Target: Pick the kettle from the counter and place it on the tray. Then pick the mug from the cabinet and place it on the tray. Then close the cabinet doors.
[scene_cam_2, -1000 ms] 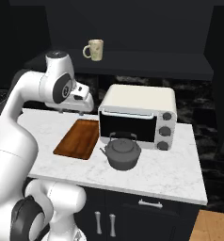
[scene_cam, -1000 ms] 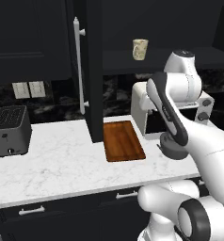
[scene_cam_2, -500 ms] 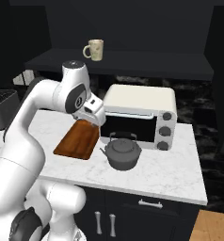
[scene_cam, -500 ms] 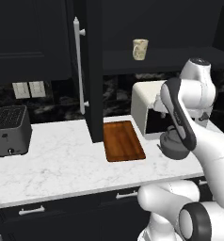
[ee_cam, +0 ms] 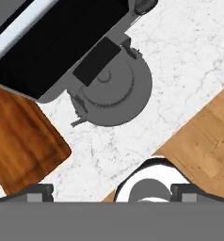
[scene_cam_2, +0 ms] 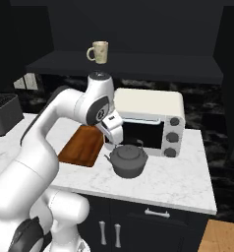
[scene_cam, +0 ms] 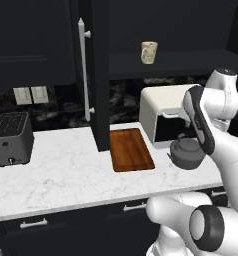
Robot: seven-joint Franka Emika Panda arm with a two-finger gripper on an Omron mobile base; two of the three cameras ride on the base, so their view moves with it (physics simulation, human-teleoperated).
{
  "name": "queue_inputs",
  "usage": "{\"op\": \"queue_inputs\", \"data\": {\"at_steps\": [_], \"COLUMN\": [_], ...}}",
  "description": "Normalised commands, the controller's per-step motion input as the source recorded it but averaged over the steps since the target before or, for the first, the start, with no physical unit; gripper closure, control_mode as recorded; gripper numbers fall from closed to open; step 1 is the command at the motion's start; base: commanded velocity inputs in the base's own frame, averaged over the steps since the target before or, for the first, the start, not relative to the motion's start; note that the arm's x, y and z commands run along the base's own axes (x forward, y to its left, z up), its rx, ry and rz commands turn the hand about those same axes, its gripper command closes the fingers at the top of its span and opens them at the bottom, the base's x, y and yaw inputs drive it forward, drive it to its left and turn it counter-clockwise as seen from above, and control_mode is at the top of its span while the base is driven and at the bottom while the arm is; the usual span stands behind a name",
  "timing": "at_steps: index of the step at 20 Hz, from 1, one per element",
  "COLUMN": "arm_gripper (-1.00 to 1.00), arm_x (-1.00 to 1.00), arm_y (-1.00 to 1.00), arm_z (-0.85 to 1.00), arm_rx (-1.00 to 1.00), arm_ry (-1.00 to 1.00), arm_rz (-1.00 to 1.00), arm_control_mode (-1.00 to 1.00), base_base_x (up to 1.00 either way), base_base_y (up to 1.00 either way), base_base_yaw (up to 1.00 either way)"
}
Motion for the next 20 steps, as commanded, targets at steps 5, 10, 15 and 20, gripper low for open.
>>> {"op": "queue_inputs", "data": {"at_steps": [5,10,15,20], "arm_gripper": [-1.0,-1.0,-1.0,-1.0], "arm_x": [0.19,0.42,0.46,0.37], "arm_y": [-0.6,-0.27,-0.18,-0.01], "arm_z": [-0.28,-0.29,-0.23,-0.14], "arm_rx": [0.16,0.07,0.02,0.02], "arm_ry": [0.03,0.07,0.03,0.05], "arm_rz": [-0.15,-0.08,-0.06,-0.03], "arm_control_mode": [-1.0,-1.0,-1.0,-1.0], "base_base_x": [0.0,0.0,0.0,0.0], "base_base_y": [0.0,0.0,0.0,0.0], "base_base_yaw": [0.0,0.0,0.0,0.0]}}
